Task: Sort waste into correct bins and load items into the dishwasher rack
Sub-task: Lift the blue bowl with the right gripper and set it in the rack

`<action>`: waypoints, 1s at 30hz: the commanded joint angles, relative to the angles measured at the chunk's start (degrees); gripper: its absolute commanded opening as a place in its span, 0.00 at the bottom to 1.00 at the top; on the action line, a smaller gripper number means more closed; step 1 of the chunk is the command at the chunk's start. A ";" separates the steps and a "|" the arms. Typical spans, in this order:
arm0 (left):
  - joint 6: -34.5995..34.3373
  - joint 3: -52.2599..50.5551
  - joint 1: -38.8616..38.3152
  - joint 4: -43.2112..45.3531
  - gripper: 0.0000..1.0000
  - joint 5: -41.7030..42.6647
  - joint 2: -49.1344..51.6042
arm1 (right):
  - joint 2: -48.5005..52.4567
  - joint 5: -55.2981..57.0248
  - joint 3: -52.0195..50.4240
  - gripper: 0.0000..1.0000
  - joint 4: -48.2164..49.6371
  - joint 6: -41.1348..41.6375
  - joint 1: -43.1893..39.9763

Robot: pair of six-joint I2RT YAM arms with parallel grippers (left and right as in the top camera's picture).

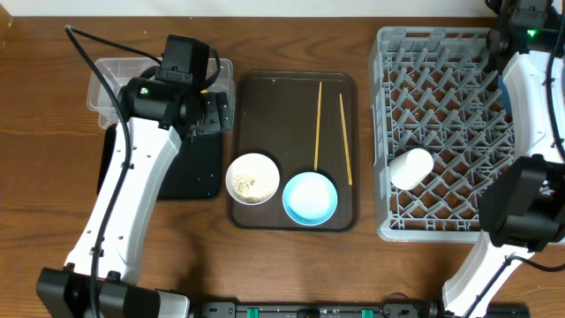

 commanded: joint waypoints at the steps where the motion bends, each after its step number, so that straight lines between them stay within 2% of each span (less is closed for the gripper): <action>1: -0.09 0.63 0.20 -0.13 0.95 -0.33 0.33 | 1.09 -7.63 -0.68 0.66 0.13 2.32 -0.61; 2: -0.09 0.63 0.20 -0.13 0.95 -0.33 0.33 | 1.09 -8.74 -0.68 0.70 0.33 3.39 -0.70; 9: -0.09 0.63 0.20 -0.13 0.96 -0.33 0.33 | 1.05 -15.39 -0.63 0.84 1.01 10.05 -1.16; 14: -0.09 0.63 0.20 -0.13 0.96 -0.33 0.33 | -1.53 -22.62 0.02 0.99 0.92 14.51 -0.92; 19: -0.09 0.63 0.20 -0.13 0.96 -0.33 0.33 | -6.91 -33.38 0.11 0.99 0.90 20.00 -0.83; 23: -0.09 0.63 0.20 -0.13 0.96 -0.33 0.33 | -10.60 -37.03 0.11 0.99 0.46 24.68 -0.83; 30: -0.09 0.63 0.20 -0.13 0.96 -0.33 0.33 | -12.98 -46.18 0.11 0.99 -5.73 29.59 -0.66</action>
